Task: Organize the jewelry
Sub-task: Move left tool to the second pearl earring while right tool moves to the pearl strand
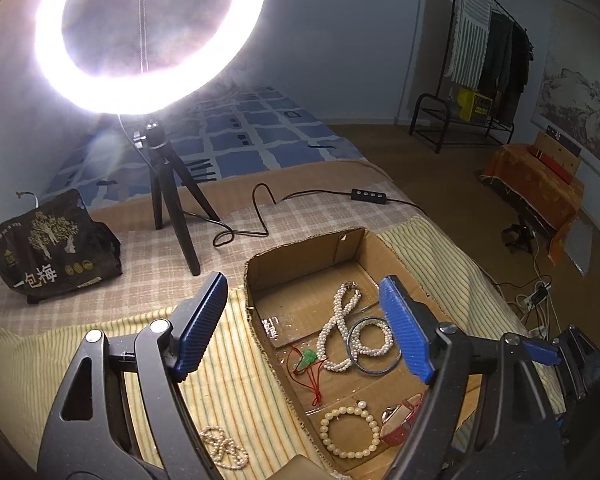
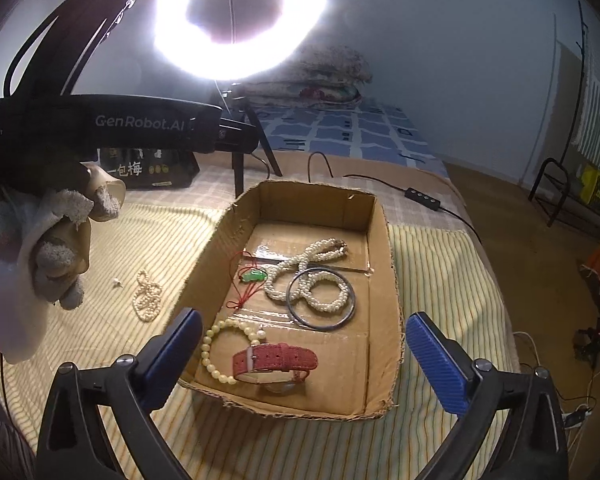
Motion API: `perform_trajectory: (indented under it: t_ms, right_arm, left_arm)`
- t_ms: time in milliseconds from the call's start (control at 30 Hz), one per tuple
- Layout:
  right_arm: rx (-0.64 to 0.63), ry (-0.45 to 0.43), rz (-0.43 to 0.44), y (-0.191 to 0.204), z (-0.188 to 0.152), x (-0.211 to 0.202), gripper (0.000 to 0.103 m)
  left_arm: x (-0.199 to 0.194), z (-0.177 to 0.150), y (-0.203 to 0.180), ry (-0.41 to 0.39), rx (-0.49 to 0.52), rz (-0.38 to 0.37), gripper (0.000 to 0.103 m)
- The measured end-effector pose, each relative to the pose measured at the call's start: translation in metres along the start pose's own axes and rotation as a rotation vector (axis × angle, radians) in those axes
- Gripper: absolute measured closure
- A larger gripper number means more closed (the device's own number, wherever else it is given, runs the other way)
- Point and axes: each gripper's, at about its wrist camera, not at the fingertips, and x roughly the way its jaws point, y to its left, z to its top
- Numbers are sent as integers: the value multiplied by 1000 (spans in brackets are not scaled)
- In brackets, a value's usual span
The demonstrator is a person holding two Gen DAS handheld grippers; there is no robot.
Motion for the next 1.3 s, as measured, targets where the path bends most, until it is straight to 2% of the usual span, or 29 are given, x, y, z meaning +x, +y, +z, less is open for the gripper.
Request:
perform_trajectory:
  t_ms: [333,633,900,1167,1233,1300]
  right_arm:
    - [18,-11,32,13,5,-18,0]
    - [10,-20,79,31,17,-31,0]
    - [-65,-10,147,68,23,-32,1]
    - [-177,47,227,115,18,-14,8]
    - [-193,71,246,123,16,-6,22]
    - [-204,102,267,132,12,4,25]
  left_arm:
    - [-42,-7,28,-40,6,27,22]
    - [-89,-30,90,-55,-41,61,22]
    - [-111,-63,137,-37,-66,96,22]
    - [-108,-98,164,20,-95,87,23]
    - [-104,-104,165,31,-100,71,23]
    - [-98,-109,167,47,-107,56,29]
